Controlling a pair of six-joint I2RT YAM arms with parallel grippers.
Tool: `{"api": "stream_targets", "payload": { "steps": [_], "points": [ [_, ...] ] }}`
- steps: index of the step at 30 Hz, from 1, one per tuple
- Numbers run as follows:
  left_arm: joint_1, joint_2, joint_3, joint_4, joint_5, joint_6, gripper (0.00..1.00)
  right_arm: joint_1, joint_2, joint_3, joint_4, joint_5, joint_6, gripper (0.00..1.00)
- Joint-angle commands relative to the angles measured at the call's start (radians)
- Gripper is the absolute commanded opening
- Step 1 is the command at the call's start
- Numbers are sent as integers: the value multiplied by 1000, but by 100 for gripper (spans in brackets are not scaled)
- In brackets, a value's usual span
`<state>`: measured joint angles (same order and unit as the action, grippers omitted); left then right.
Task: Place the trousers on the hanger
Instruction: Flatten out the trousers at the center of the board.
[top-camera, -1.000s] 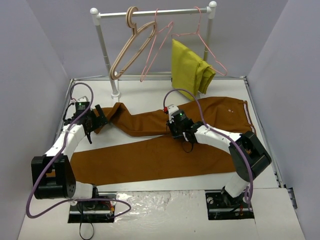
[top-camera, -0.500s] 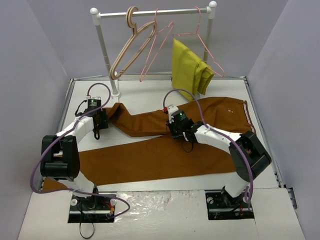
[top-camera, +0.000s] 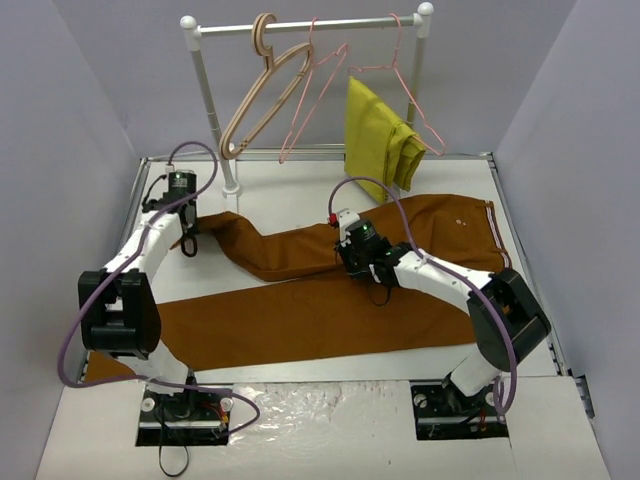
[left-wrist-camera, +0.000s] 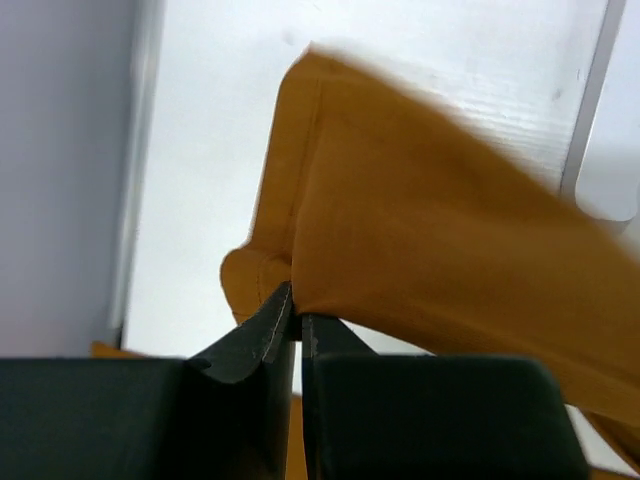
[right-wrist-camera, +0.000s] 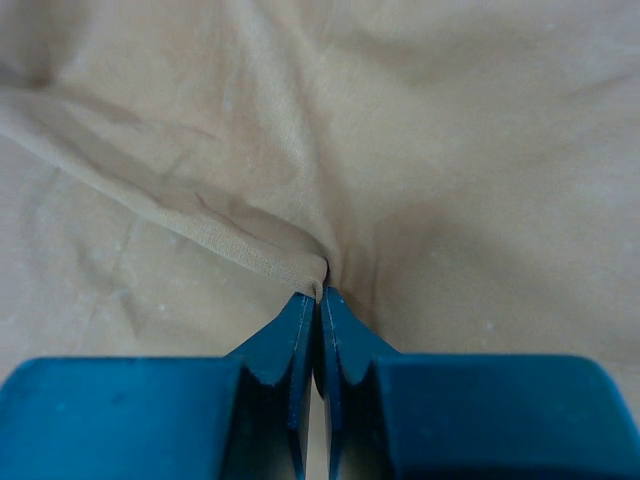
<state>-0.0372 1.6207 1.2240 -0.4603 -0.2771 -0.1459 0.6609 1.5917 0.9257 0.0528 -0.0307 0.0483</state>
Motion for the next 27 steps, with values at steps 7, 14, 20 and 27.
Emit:
{"api": "stream_targets", "payload": {
  "steps": [7, 14, 20, 27],
  "points": [
    [25, -177, 373, -624, -259, 0, 2, 8, -91, -7, -48, 26, 41, 1],
    [114, -150, 260, -568, -199, -21, 2, 11, -76, -19, -31, 75, 55, 2],
    [204, 39, 239, -520, -116, -47, 2, 26, -21, -8, -10, 75, 56, 2],
    [261, 292, 436, -514, -100, -70, 2, 43, 46, 35, 38, 92, 91, 5]
  ]
}}
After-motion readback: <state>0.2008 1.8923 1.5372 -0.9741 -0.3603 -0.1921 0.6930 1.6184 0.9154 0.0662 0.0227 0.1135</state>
